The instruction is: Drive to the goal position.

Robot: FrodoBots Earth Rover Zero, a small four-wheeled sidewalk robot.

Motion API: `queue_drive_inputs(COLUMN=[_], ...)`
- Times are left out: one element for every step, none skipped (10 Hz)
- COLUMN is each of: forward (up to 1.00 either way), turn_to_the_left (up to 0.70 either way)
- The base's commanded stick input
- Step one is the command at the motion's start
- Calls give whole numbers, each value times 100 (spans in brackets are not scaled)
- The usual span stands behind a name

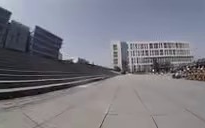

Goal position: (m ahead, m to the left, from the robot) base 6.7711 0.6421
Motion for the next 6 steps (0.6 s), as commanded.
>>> queue_drive_inputs(forward=[85,85,85,85,85,85], turn_to_the_left=[0,0,0,0,0,0])
